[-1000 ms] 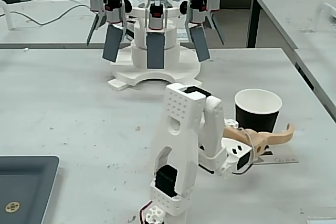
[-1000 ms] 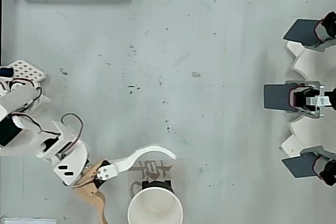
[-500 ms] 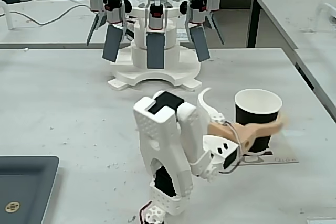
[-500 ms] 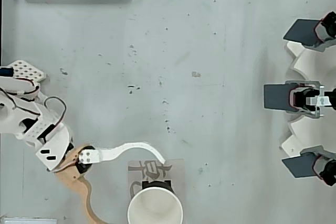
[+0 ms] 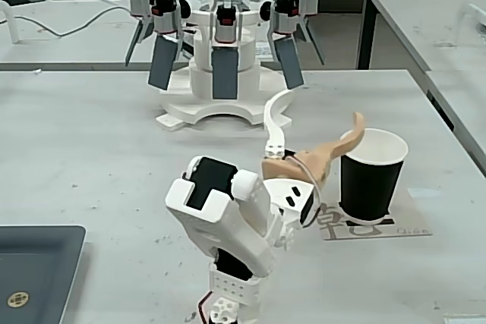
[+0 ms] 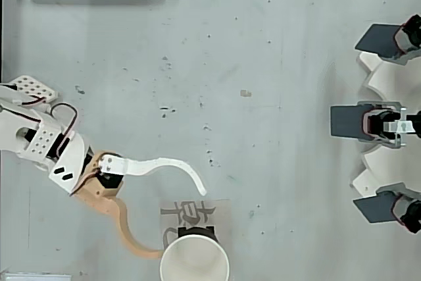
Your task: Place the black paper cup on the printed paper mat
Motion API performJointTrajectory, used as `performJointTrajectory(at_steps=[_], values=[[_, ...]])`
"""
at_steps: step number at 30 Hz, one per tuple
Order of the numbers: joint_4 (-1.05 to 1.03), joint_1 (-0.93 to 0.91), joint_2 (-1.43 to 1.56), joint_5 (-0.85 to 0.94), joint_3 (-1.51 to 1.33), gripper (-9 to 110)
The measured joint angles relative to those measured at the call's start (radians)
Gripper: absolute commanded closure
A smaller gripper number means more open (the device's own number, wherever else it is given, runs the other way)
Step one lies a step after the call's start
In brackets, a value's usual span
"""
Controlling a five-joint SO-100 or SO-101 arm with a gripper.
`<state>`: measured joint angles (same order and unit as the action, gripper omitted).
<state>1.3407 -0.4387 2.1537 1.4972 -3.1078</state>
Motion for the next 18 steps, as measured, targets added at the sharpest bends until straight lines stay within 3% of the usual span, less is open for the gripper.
performJointTrajectory(at_steps=[18], values=[[-0.147, 0.353, 0.054, 0.000, 0.005, 81]])
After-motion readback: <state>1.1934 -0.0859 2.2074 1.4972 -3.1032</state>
